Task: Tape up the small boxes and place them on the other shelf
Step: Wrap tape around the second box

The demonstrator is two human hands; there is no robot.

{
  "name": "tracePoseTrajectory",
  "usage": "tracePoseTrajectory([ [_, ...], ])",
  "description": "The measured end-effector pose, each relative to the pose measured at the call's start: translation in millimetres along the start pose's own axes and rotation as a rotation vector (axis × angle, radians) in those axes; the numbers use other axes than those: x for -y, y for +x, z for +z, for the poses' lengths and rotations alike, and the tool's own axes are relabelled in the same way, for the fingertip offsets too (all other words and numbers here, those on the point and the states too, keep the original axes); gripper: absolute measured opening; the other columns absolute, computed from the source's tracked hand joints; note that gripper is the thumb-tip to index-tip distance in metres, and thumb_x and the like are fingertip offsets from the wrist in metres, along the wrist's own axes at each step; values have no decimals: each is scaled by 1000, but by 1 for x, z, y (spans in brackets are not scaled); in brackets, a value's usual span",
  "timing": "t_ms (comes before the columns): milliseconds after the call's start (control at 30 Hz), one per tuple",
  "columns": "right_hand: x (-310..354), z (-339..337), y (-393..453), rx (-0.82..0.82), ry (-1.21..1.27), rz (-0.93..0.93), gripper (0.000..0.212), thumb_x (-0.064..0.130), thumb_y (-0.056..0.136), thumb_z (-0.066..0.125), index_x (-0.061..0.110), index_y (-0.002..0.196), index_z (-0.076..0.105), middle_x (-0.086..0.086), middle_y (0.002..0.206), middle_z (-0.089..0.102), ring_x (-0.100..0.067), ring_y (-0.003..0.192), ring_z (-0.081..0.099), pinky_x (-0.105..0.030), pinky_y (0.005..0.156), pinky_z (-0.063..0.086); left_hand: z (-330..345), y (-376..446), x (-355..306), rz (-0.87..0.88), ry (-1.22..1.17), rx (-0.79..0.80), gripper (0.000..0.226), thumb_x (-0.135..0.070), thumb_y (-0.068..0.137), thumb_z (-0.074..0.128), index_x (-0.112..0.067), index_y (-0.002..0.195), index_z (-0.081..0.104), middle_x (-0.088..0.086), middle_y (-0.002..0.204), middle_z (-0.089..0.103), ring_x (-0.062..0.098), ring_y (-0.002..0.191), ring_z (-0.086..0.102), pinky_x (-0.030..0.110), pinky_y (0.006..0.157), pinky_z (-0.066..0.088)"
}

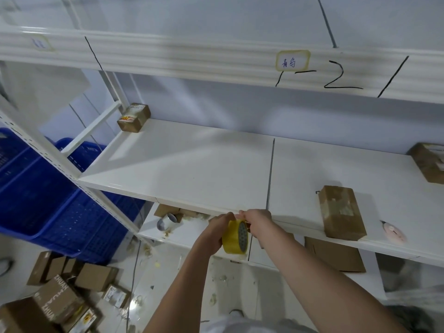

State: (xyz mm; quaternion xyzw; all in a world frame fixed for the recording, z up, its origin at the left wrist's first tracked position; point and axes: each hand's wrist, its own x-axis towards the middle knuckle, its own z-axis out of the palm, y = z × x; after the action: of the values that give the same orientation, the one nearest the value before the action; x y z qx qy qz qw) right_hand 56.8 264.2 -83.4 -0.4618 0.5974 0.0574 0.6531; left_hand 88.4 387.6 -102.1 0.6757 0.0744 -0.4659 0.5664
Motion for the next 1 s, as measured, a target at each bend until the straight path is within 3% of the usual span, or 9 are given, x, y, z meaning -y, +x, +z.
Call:
tracePoseTrajectory([
  [133,3,4,3,-16,-3,-15,7,1,88,72,-5,88,70,-4,61,72,-13,62,69,-22,50,51,2,3,-6,-37,26,-43,54,-36,72,59,-10,120,60,21,117,66,38,108,65,50,96,55],
  [233,5,2,4,-22,0,-46,9,-5,92,61,-7,92,70,-7,63,72,-18,67,72,-28,67,58,2,8,-6,-47,-2,-48,70,-42,56,64,-11,119,60,22,115,68,38,105,67,51,97,54],
  [267,6,2,1,-27,-10,-55,8,-6,91,62,-6,91,69,-7,64,71,-20,68,71,-29,65,58,3,9,-5,-53,-9,-53,70,-44,56,66,-12,118,62,22,113,70,37,103,68,51,97,53],
  [367,2,4,-4,-63,-22,-49,14,1,84,73,-4,95,66,-10,78,69,-21,67,62,-26,51,46,7,6,-5,-17,40,-98,52,-51,79,68,-13,114,67,17,106,73,33,98,69,49,97,54],
  [433,-2,4,-3,-78,-37,-72,33,10,79,82,-4,106,67,-14,97,73,-27,84,67,-29,62,49,9,6,-2,31,118,-138,44,-49,89,67,-11,111,68,15,105,71,32,98,69,48,94,56],
  [500,-5,4,-4,-72,-37,-96,38,14,80,83,-4,109,67,-16,106,72,-30,92,67,-30,69,50,10,5,0,46,129,-162,38,-46,88,70,-10,102,69,16,101,72,33,94,69,48,91,58],
  [767,-2,9,-17,-22,-22,-189,5,9,81,75,6,78,74,-4,77,76,-22,79,72,-36,81,61,7,-4,-4,68,53,-211,32,-38,89,72,-8,98,69,15,95,72,30,87,70,42,82,60],
  [833,-3,1,-22,-18,-19,-212,12,7,81,73,9,69,71,-4,74,75,-20,74,69,-33,78,60,5,-6,-4,76,62,-194,27,-34,87,75,-8,94,72,15,91,73,29,80,69,43,81,61],
  [1000,-7,-23,-24,-19,-28,-289,6,13,79,78,15,74,76,-5,81,76,-20,75,68,-39,78,62,16,-11,-18,111,195,-123,14,-21,91,70,-9,97,74,13,88,72,24,71,68,29,63,58],
])
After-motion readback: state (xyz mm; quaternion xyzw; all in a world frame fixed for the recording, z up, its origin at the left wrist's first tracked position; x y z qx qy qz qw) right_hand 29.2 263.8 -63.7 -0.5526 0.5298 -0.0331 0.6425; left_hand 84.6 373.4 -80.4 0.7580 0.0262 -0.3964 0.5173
